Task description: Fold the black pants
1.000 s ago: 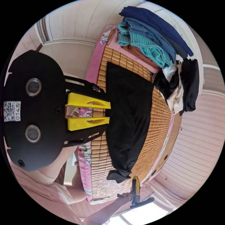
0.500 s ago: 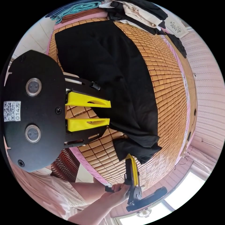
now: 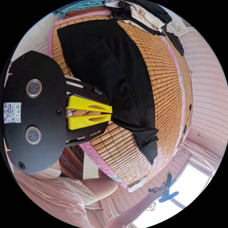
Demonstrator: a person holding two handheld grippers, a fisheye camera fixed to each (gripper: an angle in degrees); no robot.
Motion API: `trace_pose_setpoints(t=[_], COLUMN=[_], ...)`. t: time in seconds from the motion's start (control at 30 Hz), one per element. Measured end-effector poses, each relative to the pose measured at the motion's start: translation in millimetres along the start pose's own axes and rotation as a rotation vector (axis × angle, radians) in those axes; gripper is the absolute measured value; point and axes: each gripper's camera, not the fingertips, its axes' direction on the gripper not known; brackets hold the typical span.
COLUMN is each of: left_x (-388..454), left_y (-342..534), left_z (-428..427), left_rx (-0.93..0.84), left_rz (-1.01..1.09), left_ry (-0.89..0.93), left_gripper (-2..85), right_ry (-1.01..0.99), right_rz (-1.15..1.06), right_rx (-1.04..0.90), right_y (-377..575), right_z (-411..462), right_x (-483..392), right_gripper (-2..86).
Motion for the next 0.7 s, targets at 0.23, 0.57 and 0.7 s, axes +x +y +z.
trace_pose_setpoints(t=[0.23, 0.57, 0.7], left_x=[-5.2, -23.8, -31.9], left_y=[-3.2, -12.7, -8.5], left_z=[-11.4, 29.1, 29.3], left_rx=[-0.001, -0.07, -0.036], left_rz=[0.003, -0.068, -0.131], left_ry=[-0.106, -0.046, -0.008], left_gripper=[4.6, 3.0, -0.2], right_ry=[-0.368, -0.435, -0.396], right_rz=[-0.463, -0.253, -0.309], right_rx=[-0.352, -0.427, -0.385], right_y=[101.6, 104.7, 108.4], right_z=[112.3, 147.9, 95.0], right_x=[-199.6, -197.5, -145.8], right_gripper=[10.1, 1.8, 0.5])
